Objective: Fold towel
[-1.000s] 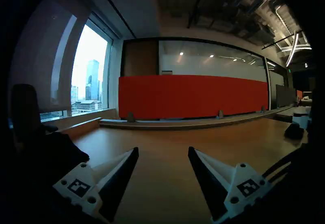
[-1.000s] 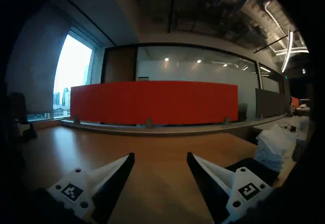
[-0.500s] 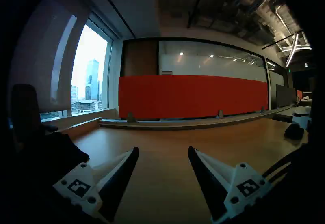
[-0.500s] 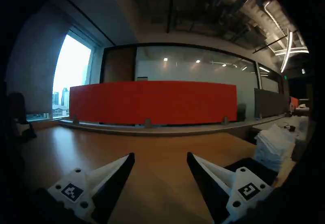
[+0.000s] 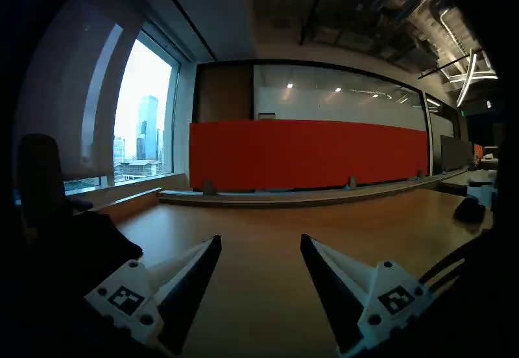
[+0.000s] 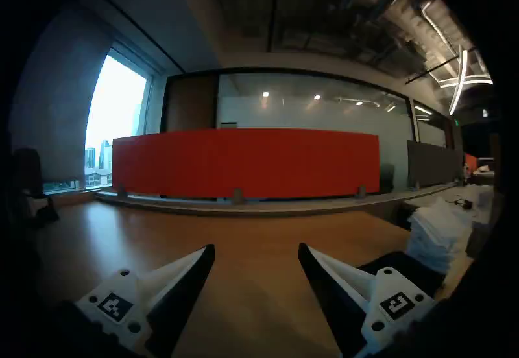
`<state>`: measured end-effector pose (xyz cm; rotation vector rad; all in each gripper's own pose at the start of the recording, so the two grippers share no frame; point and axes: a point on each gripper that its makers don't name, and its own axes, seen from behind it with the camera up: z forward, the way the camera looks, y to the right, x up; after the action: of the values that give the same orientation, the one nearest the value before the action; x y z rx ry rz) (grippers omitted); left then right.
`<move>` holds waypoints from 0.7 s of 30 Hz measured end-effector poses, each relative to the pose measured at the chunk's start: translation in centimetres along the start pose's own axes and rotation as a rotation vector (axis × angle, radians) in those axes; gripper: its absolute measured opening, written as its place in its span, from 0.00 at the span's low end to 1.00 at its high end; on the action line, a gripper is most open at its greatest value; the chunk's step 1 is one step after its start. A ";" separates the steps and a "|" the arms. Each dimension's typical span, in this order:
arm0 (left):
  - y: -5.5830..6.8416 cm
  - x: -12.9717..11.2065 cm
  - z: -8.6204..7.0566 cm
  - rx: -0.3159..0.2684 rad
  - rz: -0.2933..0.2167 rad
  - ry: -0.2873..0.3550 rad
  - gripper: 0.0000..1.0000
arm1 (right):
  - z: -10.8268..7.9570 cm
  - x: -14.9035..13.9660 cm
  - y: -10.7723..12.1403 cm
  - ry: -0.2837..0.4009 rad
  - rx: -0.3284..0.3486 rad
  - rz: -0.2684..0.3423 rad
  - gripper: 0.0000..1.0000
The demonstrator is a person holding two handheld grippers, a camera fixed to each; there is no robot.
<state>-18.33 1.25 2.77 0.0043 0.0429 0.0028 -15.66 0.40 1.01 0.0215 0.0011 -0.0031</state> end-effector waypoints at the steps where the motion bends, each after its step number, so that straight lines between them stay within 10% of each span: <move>1: 0.0 0.0 0.0 0.000 0.000 0.000 0.90 | 0.0 0.0 0.0 0.000 0.000 0.000 1.00; 21: -0.1 0.3 -0.1 0.000 0.000 -0.001 0.90 | -0.1 0.1 0.0 -0.001 0.000 0.000 1.00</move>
<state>-18.02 1.14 2.65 0.0040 0.0421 0.0029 -15.54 0.41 0.92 0.0215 0.0006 -0.0030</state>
